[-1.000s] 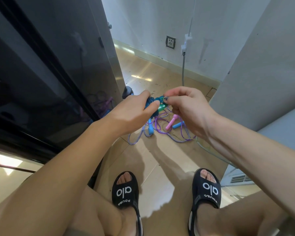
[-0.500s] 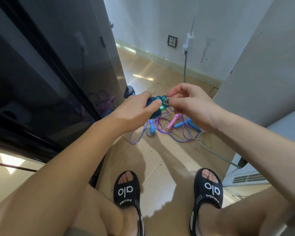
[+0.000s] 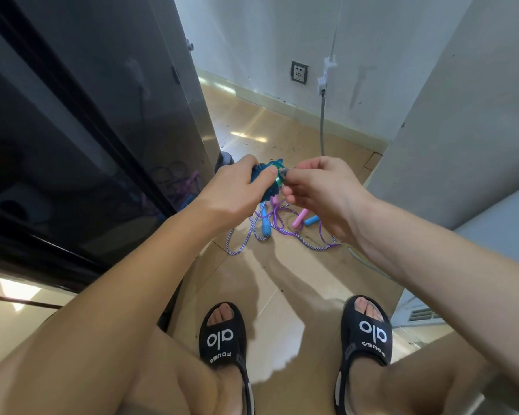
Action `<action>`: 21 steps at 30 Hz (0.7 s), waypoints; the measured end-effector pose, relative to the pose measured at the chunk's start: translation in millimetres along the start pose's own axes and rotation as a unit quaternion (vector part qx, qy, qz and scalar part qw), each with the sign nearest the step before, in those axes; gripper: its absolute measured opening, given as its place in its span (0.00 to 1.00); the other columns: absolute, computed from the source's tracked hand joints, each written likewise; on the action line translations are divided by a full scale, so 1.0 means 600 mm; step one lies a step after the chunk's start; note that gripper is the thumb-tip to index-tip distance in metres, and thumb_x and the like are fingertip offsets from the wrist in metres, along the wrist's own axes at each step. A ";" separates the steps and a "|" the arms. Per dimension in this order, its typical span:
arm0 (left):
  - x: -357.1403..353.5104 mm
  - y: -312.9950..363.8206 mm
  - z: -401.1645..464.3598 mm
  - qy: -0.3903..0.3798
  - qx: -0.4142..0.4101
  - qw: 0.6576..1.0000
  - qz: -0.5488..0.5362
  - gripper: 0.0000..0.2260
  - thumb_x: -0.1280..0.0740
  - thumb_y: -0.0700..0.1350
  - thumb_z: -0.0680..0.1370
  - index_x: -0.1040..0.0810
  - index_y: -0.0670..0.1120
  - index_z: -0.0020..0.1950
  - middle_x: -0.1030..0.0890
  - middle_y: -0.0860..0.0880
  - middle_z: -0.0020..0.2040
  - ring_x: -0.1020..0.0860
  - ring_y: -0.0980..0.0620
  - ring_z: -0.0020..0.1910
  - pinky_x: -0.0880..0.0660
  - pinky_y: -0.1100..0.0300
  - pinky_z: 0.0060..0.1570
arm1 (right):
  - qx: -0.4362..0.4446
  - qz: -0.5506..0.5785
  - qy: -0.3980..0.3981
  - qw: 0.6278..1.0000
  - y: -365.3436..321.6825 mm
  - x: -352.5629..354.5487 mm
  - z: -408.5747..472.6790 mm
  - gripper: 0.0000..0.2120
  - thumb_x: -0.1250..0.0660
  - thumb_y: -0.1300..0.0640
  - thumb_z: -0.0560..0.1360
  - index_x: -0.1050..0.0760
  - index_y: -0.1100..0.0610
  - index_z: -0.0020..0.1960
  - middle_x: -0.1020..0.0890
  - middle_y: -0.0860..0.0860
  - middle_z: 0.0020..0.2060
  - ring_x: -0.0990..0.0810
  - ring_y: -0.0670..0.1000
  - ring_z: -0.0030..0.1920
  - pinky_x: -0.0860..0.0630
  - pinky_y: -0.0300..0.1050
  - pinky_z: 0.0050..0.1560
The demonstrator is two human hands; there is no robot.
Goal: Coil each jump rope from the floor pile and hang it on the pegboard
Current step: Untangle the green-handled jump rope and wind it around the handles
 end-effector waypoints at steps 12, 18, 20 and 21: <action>-0.015 -0.027 0.021 -0.016 0.030 0.997 -0.068 0.21 0.42 0.62 0.82 0.28 0.43 0.54 0.17 0.40 0.46 0.23 0.50 0.29 0.21 0.48 0.38 | -0.158 0.149 -0.052 0.975 0.035 -0.032 0.000 0.05 0.39 0.65 0.80 0.25 0.63 0.50 0.26 0.54 0.36 0.27 0.50 0.40 0.24 0.36 0.34; -0.018 -0.023 0.020 -0.027 0.025 0.994 -0.102 0.22 0.42 0.61 0.83 0.27 0.41 0.58 0.17 0.36 0.50 0.25 0.53 0.28 0.26 0.60 0.29 | -0.068 0.113 0.021 0.991 0.014 -0.008 0.017 0.06 0.38 0.70 0.78 0.27 0.62 0.45 0.31 0.54 0.37 0.36 0.46 0.29 0.39 0.36 0.25; -0.018 -0.023 0.019 -0.030 0.025 0.994 -0.106 0.23 0.42 0.61 0.83 0.27 0.41 0.57 0.17 0.35 0.50 0.26 0.53 0.27 0.27 0.61 0.29 | -0.048 0.104 0.048 0.992 0.007 0.001 0.018 0.07 0.38 0.71 0.77 0.27 0.61 0.45 0.31 0.54 0.37 0.37 0.46 0.28 0.41 0.36 0.23; -0.016 -0.023 0.019 -0.028 0.024 0.994 -0.105 0.23 0.42 0.61 0.83 0.27 0.41 0.58 0.17 0.35 0.50 0.26 0.53 0.27 0.27 0.62 0.28 | -0.052 0.115 0.044 0.991 0.006 0.000 0.018 0.07 0.38 0.71 0.77 0.27 0.61 0.46 0.30 0.54 0.37 0.38 0.45 0.27 0.42 0.35 0.22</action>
Point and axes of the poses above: each hand's wrist, its own z-axis towards the middle knuckle, its own x-axis out of the back of the hand, y = z × x, the point moved 9 cm from there along z, towards the middle knuckle
